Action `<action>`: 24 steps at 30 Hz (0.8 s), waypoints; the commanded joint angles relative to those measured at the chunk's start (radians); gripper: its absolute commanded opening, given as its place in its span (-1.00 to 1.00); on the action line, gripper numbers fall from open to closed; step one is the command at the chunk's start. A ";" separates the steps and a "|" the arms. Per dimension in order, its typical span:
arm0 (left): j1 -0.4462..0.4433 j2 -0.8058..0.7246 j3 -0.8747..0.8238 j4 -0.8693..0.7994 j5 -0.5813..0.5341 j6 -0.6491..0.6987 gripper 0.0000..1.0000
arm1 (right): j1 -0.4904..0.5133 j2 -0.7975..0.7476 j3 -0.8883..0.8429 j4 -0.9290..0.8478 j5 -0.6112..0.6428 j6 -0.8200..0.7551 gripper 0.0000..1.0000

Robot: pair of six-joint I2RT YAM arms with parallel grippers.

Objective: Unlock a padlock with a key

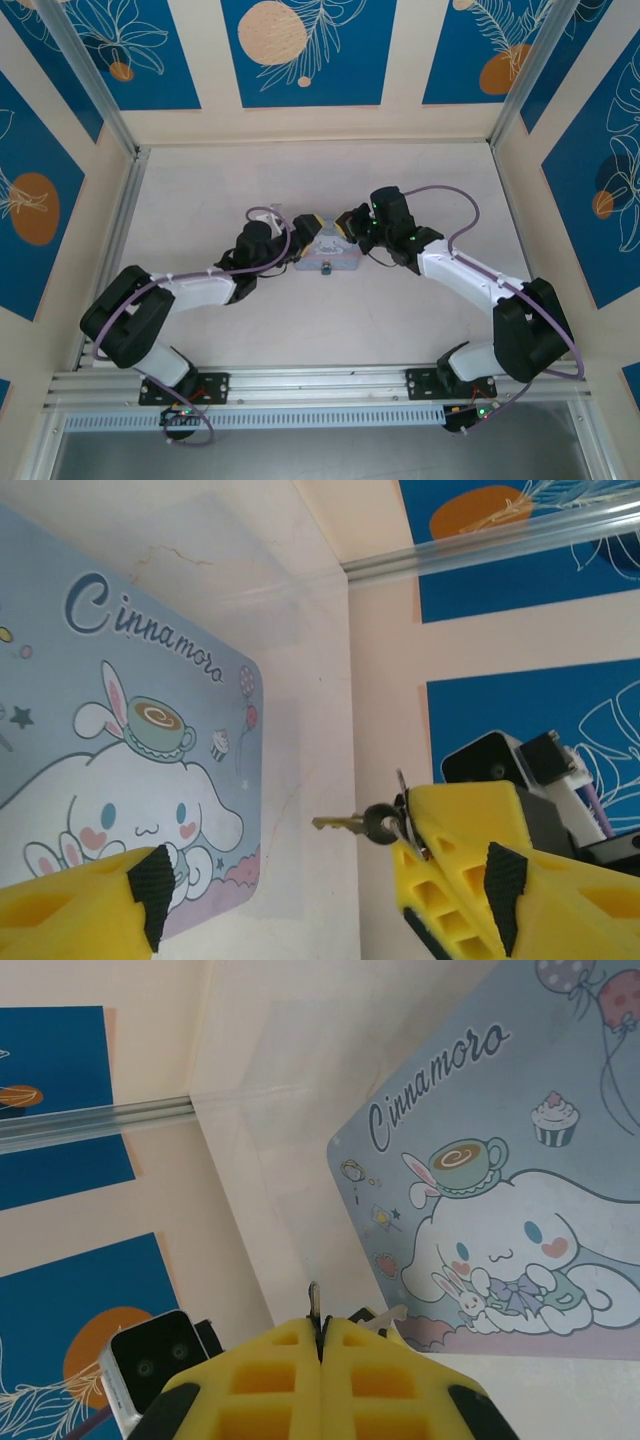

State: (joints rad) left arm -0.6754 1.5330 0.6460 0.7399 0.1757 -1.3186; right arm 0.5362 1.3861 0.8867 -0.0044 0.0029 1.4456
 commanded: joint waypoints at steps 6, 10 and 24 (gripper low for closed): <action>-0.016 -0.095 -0.036 -0.073 -0.107 -0.013 0.80 | 0.020 0.033 -0.069 0.124 -0.022 0.067 -1.00; -0.015 -0.111 -0.089 0.004 -0.151 -0.130 0.78 | 0.041 0.044 -0.047 0.154 -0.013 0.091 -1.00; -0.020 -0.031 -0.089 0.222 -0.253 -0.467 0.44 | 0.137 0.048 0.007 0.286 0.096 0.248 -1.00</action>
State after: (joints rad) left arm -0.6834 1.4643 0.5461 0.8551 -0.0334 -1.6890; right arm 0.6571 1.4254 0.8543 0.2348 0.0517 1.6413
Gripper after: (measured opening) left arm 0.730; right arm 0.063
